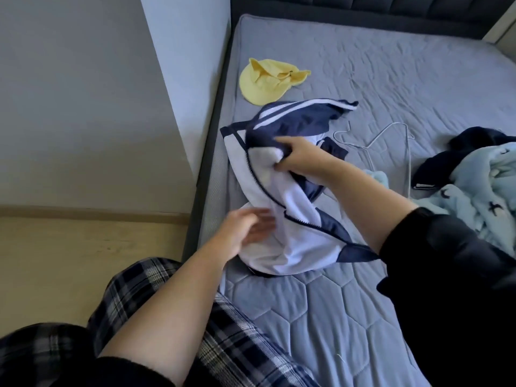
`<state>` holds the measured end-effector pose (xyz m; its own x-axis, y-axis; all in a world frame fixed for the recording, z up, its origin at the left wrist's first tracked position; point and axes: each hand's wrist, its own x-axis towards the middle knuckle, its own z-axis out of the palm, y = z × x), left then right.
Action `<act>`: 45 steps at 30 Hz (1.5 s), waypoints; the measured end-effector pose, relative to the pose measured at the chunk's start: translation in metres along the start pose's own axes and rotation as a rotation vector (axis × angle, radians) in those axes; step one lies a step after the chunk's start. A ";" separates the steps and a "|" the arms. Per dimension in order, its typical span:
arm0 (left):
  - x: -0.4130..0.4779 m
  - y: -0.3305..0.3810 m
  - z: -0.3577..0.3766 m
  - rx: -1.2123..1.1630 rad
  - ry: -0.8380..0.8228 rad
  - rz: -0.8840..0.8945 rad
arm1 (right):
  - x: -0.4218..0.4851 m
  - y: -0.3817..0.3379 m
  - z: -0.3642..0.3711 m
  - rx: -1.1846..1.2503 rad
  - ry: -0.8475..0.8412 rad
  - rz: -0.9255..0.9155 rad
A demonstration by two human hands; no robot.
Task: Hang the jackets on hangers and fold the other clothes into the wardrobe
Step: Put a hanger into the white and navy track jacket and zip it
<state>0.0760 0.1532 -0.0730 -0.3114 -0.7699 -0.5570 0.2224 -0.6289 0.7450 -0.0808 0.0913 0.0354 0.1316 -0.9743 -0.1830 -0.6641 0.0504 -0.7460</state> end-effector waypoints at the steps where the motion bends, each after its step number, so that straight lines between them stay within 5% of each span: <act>1: 0.004 0.007 -0.011 -0.158 0.185 0.086 | 0.004 0.002 0.004 -0.094 -0.091 0.022; 3: 0.010 0.017 -0.036 -0.330 0.447 0.173 | 0.008 0.015 0.017 -0.139 -0.016 0.080; 5: 0.012 0.017 -0.048 -0.213 0.583 0.207 | 0.005 0.035 0.031 -0.050 0.243 0.172; 7: 0.014 0.015 -0.045 -0.003 0.613 0.281 | -0.006 0.056 0.052 -0.079 0.203 0.258; 10: 0.012 0.012 -0.033 0.386 0.523 0.448 | -0.031 0.078 0.084 -0.375 -0.140 0.234; 12: 0.011 0.010 -0.033 0.506 0.418 0.472 | -0.036 0.087 0.092 -0.521 -0.141 0.182; 18: 0.026 -0.001 -0.047 0.877 0.197 0.508 | -0.025 0.070 0.074 -0.271 -0.161 0.161; 24: 0.028 0.014 -0.040 1.181 0.251 0.650 | -0.024 0.039 0.050 -0.042 -0.121 0.132; 31: -0.015 0.113 0.018 0.861 0.221 0.537 | -0.030 -0.024 0.003 0.074 0.192 -0.010; 38: -0.070 0.209 0.058 0.569 0.486 0.836 | -0.022 -0.105 -0.060 -0.108 0.297 -0.234; 45: -0.165 0.312 0.078 0.774 0.608 1.212 | -0.032 -0.193 -0.126 -0.445 0.592 -0.390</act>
<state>0.1246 0.0929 0.2801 0.1435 -0.8039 0.5771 -0.5170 0.4364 0.7364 -0.0497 0.0846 0.2657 0.0861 -0.8645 0.4952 -0.8962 -0.2844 -0.3406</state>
